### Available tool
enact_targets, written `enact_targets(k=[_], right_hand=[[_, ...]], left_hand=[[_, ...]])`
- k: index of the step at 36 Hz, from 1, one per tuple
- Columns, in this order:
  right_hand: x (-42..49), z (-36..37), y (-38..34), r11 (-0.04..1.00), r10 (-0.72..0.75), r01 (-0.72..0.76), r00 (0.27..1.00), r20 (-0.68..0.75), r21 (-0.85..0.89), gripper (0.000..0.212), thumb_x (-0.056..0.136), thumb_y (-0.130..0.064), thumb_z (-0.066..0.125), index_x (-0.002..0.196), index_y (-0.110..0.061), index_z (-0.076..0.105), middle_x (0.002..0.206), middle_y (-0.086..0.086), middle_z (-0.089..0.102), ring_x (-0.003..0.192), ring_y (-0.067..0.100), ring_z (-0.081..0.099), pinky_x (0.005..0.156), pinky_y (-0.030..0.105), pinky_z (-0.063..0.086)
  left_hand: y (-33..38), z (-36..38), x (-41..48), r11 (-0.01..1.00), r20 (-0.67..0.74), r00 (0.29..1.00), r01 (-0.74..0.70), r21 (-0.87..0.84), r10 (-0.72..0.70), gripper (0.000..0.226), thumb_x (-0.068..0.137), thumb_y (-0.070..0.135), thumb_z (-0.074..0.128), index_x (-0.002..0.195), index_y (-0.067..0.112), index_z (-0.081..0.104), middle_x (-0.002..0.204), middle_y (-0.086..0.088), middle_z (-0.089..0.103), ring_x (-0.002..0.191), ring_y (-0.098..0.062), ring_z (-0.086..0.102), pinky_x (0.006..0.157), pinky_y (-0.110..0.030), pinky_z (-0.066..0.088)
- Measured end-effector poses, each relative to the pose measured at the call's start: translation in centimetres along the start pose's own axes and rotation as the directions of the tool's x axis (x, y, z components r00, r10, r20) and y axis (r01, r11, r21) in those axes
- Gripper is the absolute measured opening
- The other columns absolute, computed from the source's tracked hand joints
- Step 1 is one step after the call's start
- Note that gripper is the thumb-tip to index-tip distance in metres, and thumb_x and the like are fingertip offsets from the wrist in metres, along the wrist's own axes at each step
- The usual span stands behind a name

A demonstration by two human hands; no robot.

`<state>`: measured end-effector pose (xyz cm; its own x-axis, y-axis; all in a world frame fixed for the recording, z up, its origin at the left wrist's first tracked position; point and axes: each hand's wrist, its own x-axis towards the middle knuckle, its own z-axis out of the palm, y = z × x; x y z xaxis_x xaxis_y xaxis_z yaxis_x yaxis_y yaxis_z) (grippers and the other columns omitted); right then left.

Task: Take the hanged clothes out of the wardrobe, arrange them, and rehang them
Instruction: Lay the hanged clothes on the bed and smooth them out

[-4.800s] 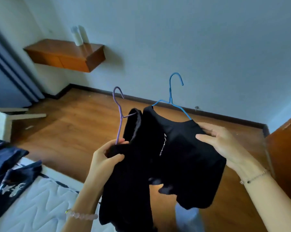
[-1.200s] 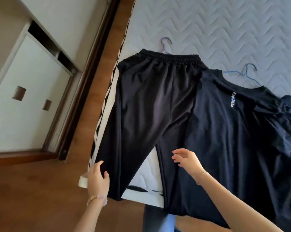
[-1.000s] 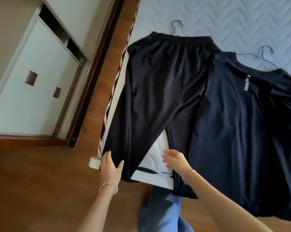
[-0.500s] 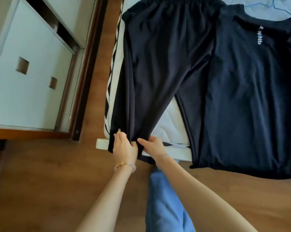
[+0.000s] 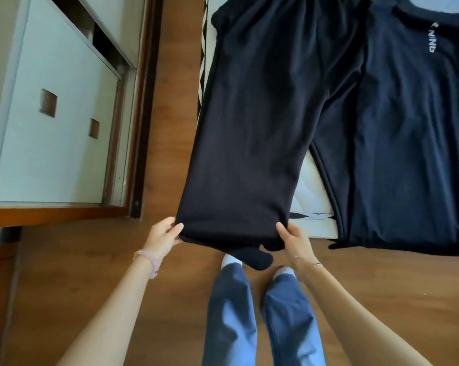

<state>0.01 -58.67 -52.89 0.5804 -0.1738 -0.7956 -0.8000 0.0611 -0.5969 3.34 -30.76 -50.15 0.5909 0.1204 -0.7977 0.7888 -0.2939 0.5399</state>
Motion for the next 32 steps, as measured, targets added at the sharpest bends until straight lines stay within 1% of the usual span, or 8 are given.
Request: enact_targets(k=[5, 9, 12, 16, 19, 23, 28, 32], right_hand=[[-1.3, 1.1, -0.5, 0.985, 0.068, -0.078, 0.995, 0.073, 0.153, 0.017, 0.095, -0.016, 0.048, 0.098, -0.016, 0.065, 0.100, 0.001, 0.069, 0.094, 0.016, 0.064, 0.085, 0.028, 0.050], [-2.5, 1.5, -1.3, 0.999, -0.012, 0.008, 0.995, 0.101, 0.038, 0.024, 0.088, -0.005, 0.059, 0.109, -0.015, 0.062, 0.100, 0.000, 0.071, 0.094, 0.013, 0.067, 0.079, 0.020, 0.052], [-2.9, 1.3, -1.7, 0.995, -0.054, 0.057, 0.998, 0.041, -0.081, 0.025, 0.085, -0.001, 0.061, 0.104, -0.016, 0.062, 0.095, 0.000, 0.071, 0.086, 0.008, 0.067, 0.078, 0.019, 0.053], [-2.6, 0.3, -0.4, 0.964, 0.053, -0.078, 0.993, -0.104, -0.252, 0.035, 0.085, -0.008, 0.059, 0.119, -0.013, 0.054, 0.093, -0.003, 0.065, 0.098, 0.018, 0.061, 0.081, 0.029, 0.049], [-2.8, -1.2, -0.4, 0.969, 0.056, -0.096, 0.983, -0.174, -0.228, 0.035, 0.085, -0.013, 0.058, 0.120, -0.015, 0.055, 0.104, 0.003, 0.065, 0.094, 0.019, 0.059, 0.071, 0.025, 0.046], [-3.6, -3.9, -0.9, 0.976, 0.029, -0.074, 0.976, -0.214, -0.205, 0.026, 0.085, -0.014, 0.060, 0.111, -0.017, 0.061, 0.102, 0.004, 0.068, 0.096, 0.021, 0.062, 0.083, 0.031, 0.049], [-3.3, -8.4, -1.5, 0.983, 0.000, -0.053, 0.957, -0.290, -0.177, 0.019, 0.084, -0.014, 0.061, 0.102, -0.019, 0.064, 0.097, 0.004, 0.069, 0.072, 0.016, 0.057, 0.060, 0.026, 0.046], [-1.8, -12.0, -2.2, 0.987, -0.024, -0.032, 0.941, -0.338, -0.160, 0.020, 0.082, -0.013, 0.061, 0.100, -0.018, 0.067, 0.090, 0.003, 0.071, 0.073, 0.018, 0.061, 0.071, 0.035, 0.052]], left_hand=[[0.4, -0.3, -1.0, 0.983, 0.062, 0.998, 0.035, -0.181, -0.024, 0.021, 0.100, 0.014, 0.042, 0.097, 0.026, 0.059, 0.100, 0.011, 0.064, 0.095, -0.006, 0.059, 0.072, -0.016, 0.046], [0.8, -0.5, -1.3, 0.997, 0.123, 0.992, -0.021, -0.073, 0.030, 0.018, 0.094, 0.010, 0.052, 0.098, 0.024, 0.063, 0.105, 0.001, 0.071, 0.103, -0.016, 0.064, 0.089, -0.030, 0.051], [0.8, -1.5, -1.0, 0.996, -0.024, 0.996, -0.084, 0.027, 0.084, 0.018, 0.094, 0.011, 0.053, 0.088, 0.024, 0.062, 0.094, 0.004, 0.069, 0.093, -0.015, 0.062, 0.081, -0.026, 0.048], [0.2, -1.9, -0.1, 0.972, -0.171, 0.983, -0.030, 0.233, 0.071, 0.024, 0.093, 0.010, 0.052, 0.116, 0.010, 0.058, 0.116, -0.009, 0.063, 0.106, -0.023, 0.057, 0.089, -0.033, 0.044], [0.9, -0.5, -0.3, 0.955, -0.141, 0.985, -0.053, 0.291, 0.097, 0.033, 0.092, 0.010, 0.055, 0.124, 0.011, 0.053, 0.127, -0.007, 0.057, 0.114, -0.023, 0.055, 0.096, -0.037, 0.043], [2.1, 3.3, -1.5, 0.935, -0.069, 0.980, -0.157, 0.319, 0.189, 0.027, 0.091, 0.005, 0.052, 0.117, 0.011, 0.057, 0.118, -0.005, 0.061, 0.102, -0.018, 0.058, 0.088, -0.028, 0.044], [3.6, 9.8, -3.3, 0.937, 0.126, 0.974, -0.218, 0.272, 0.190, 0.016, 0.092, 0.007, 0.051, 0.102, 0.017, 0.060, 0.102, -0.002, 0.064, 0.097, -0.016, 0.060, 0.077, -0.018, 0.043], [4.8, 15.1, -3.8, 0.949, 0.199, 0.966, -0.210, 0.235, 0.164, 0.015, 0.092, 0.009, 0.053, 0.103, 0.015, 0.062, 0.100, -0.001, 0.065, 0.092, -0.013, 0.060, 0.072, -0.010, 0.043]])
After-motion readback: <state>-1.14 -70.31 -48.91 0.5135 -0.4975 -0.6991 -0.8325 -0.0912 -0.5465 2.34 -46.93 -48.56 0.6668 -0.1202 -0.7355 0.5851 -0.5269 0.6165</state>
